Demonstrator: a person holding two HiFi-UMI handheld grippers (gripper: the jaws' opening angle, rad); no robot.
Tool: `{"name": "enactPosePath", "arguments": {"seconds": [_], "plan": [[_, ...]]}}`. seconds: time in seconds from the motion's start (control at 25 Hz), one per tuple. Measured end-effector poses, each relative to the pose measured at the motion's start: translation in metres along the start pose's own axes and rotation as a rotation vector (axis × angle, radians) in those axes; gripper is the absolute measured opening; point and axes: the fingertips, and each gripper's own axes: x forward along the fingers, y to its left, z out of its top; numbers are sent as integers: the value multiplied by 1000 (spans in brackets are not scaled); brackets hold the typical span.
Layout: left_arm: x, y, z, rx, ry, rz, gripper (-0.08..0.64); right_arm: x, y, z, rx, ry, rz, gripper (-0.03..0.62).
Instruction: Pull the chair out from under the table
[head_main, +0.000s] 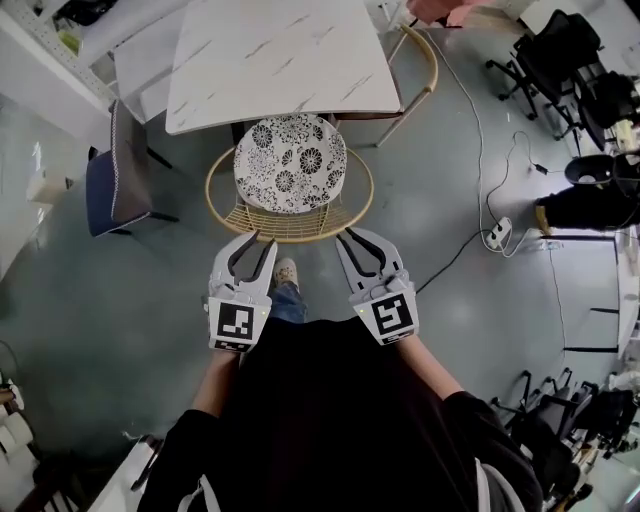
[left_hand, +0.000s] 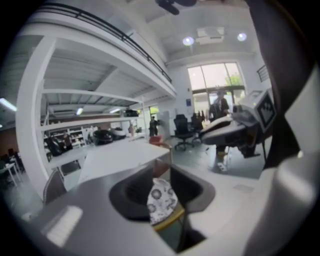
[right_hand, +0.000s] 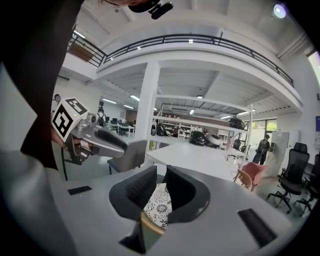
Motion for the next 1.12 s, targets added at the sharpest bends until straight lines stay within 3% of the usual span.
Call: {"name": "enactPosePath", "arguments": {"seconds": [0.24, 0.4, 0.64, 1.0, 1.12], "plan": [[38, 16, -54, 94, 165, -181, 170, 45, 3, -47, -22, 180, 101, 29], [50, 17, -92, 154, 267, -296, 192, 59, 7, -79, -30, 293, 144, 116], [57, 7, -149, 324, 413, -455, 215, 66, 16, -127, -98, 487, 239, 150], [65, -4, -220, 682, 569, -574, 232, 76, 31, -198, -417, 710, 390, 163], [69, -4, -236, 739, 606, -592, 232, 82, 31, -220, -514, 758, 429, 163]]}}
